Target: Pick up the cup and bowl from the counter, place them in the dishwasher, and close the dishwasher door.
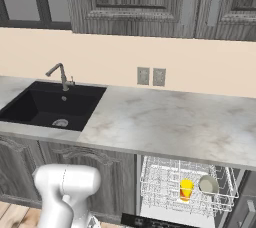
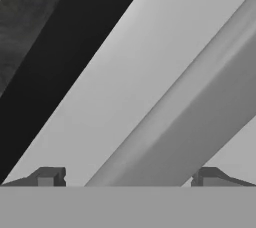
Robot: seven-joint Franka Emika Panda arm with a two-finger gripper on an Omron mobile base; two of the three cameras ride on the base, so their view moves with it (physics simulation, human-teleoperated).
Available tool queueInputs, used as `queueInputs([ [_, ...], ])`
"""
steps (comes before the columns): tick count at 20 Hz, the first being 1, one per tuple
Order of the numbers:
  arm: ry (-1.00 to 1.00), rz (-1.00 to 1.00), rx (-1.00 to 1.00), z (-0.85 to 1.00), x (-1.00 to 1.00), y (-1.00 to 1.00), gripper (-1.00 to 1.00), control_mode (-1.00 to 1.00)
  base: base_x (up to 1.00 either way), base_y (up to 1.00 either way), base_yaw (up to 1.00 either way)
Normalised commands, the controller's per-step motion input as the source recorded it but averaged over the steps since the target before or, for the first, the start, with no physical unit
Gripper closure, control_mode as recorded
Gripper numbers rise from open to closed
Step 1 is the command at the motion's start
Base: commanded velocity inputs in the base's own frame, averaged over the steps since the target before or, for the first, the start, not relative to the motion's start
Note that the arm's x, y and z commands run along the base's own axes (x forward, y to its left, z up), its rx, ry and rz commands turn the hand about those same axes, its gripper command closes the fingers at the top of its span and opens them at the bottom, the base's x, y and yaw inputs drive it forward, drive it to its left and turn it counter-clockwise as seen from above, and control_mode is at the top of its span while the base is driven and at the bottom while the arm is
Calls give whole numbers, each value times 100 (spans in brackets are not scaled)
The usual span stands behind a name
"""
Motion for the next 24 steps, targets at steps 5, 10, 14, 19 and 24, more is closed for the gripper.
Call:
queueInputs([
  [5,-2,-2,0,-9,100,0,-100,-100,0,0,0],
  [10,-2,-1,0,-9,100,0,-100,-100,0,0,0],
  [14,-1,0,0,-11,100,0,-100,-100,0,0,0],
  [19,-1,0,0,-6,100,0,-100,-100,0,0,0],
  [24,-1,0,0,-8,100,0,-100,-100,0,0,0],
])
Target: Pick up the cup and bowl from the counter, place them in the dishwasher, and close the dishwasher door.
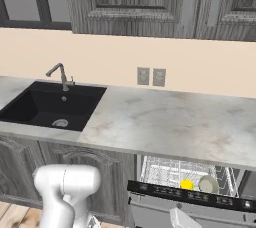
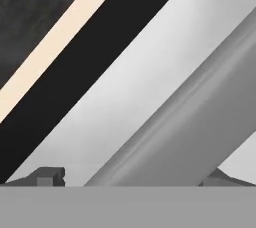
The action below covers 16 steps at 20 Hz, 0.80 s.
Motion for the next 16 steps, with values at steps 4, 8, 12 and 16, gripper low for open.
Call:
queueInputs([
  [4,-3,0,0,-14,100,0,-100,-100,0,0,0],
  [8,-4,0,0,-17,99,0,-100,-100,0,0,0],
  [12,-6,0,0,-19,84,0,-100,-100,0,0,0],
  [16,-8,0,0,-16,67,0,-100,-100,0,0,0],
])
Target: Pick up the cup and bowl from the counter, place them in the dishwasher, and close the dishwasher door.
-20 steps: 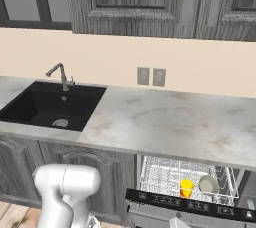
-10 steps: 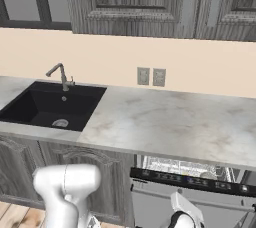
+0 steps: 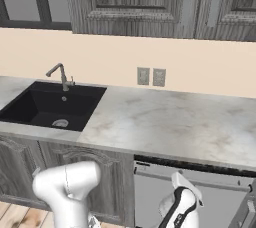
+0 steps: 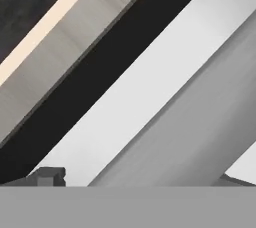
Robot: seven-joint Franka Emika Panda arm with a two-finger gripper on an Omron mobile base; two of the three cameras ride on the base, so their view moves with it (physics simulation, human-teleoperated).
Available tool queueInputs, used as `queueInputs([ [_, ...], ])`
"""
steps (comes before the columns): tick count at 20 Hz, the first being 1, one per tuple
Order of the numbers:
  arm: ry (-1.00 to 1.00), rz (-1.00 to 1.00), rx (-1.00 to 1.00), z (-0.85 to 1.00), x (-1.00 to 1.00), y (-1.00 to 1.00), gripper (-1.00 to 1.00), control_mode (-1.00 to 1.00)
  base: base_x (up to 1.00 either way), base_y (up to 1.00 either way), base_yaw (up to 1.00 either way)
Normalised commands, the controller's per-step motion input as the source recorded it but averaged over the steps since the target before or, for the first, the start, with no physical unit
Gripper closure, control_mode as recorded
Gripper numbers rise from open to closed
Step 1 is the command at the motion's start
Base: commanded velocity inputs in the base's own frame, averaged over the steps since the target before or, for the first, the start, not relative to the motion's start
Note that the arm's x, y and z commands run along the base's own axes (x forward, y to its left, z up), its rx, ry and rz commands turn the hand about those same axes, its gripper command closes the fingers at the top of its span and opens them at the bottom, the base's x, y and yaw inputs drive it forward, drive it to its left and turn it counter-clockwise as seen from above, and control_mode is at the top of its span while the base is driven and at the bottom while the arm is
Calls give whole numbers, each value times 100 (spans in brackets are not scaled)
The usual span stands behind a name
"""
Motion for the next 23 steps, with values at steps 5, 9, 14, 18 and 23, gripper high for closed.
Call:
queueInputs([
  [5,-9,0,0,-20,61,0,-100,-100,0,0,0],
  [9,-7,0,0,-39,72,-2,-100,-100,0,0,0],
  [14,-5,0,-4,-55,90,-5,-100,-100,0,0,0],
  [18,-7,0,-12,-71,100,-1,-100,-100,0,0,0],
  [23,-5,0,-10,-81,100,-2,-100,-100,0,0,0],
])
